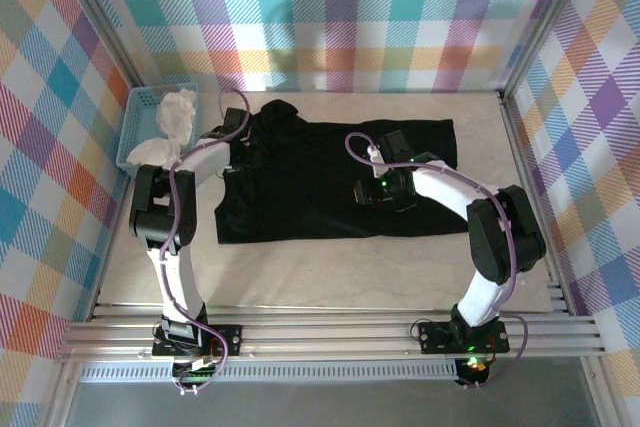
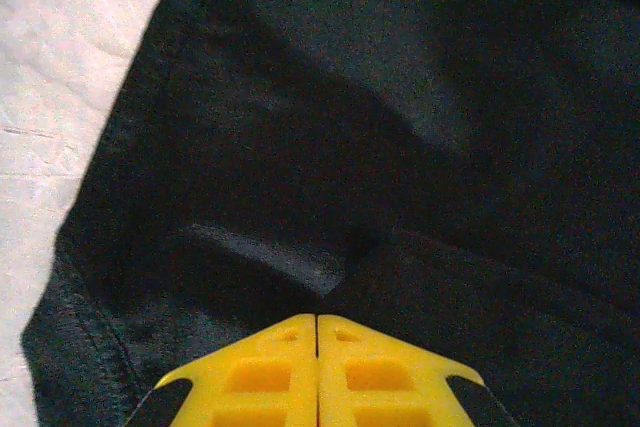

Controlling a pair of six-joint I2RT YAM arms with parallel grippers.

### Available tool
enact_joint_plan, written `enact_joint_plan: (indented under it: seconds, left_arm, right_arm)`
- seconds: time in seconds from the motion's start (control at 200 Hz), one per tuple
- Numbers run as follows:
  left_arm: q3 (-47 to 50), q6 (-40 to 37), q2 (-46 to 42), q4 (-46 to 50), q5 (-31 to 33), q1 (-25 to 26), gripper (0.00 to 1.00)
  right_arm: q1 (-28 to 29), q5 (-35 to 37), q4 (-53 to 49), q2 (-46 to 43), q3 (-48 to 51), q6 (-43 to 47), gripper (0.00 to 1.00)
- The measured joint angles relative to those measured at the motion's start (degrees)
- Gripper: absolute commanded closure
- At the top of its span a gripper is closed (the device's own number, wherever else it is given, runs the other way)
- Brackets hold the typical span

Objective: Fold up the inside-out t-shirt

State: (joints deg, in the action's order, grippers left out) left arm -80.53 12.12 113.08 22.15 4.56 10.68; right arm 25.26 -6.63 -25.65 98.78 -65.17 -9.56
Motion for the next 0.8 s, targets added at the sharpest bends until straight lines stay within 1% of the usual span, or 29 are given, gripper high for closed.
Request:
enact_joint_plan:
  seconds: [0.045, 0.085, 0.185, 0.26, 0.31, 0.435, 0.505, 0.605, 0.675, 0.725, 0.8]
  left_arm:
    - [0.0, 0.0, 0.0, -0.2, 0.3, -0.1, 0.91]
    - [-0.3, 0.0, 0.2, 0.0, 0.6, -0.2, 0.87]
    - [-2.8, -0.3, 1.9, 0.2, 1.4, -0.4, 0.69]
    - [-3.9, -0.3, 2.9, -0.1, 2.1, -0.5, 0.59]
    - [-4.0, -0.7, 3.0, -0.1, 2.3, -0.5, 0.55]
    - [-3.1, 0.5, 2.1, -0.4, 2.4, -0.7, 0.49]
    - [2.8, 2.6, -2.7, -2.9, 0.6, -0.7, 0.44]
    - [16.2, 7.6, -15.4, -7.3, -4.7, -0.6, 0.42]
    - [23.1, 10.7, -22.9, -9.8, -8.4, -0.1, 0.42]
    - [26.4, 12.2, -26.1, -11.3, -10.8, 0.3, 0.42]
    - [30.6, 14.0, -28.3, -13.1, -13.9, 0.8, 0.41]
  right_arm:
    - [0.0, 0.2, -0.1, 0.0, 0.0, 0.0, 0.48]
    - [0.0, 0.5, -0.3, 0.0, 0.0, 0.0, 0.48]
    - [-0.3, 1.4, -1.1, 0.0, 0.0, 0.0, 0.47]
    - [-0.9, 1.7, -1.7, -0.2, 0.2, 0.0, 0.46]
    - [-1.7, 2.0, -2.1, -1.0, 0.8, -0.1, 0.45]
    - [-5.6, 3.0, -3.4, -4.2, 2.6, -0.5, 0.42]
    - [-9.6, 3.7, -4.2, -6.0, 3.6, -1.7, 0.42]
    - [-17.0, 4.8, -5.0, -6.6, 4.6, -4.2, 0.42]
    - [-21.9, 5.4, -5.4, -6.6, 5.7, -5.9, 0.42]
    - [-25.1, 6.0, -5.6, -6.5, 6.3, -6.8, 0.42]
    - [-27.5, 7.1, -5.9, -5.5, 6.3, -7.9, 0.42]
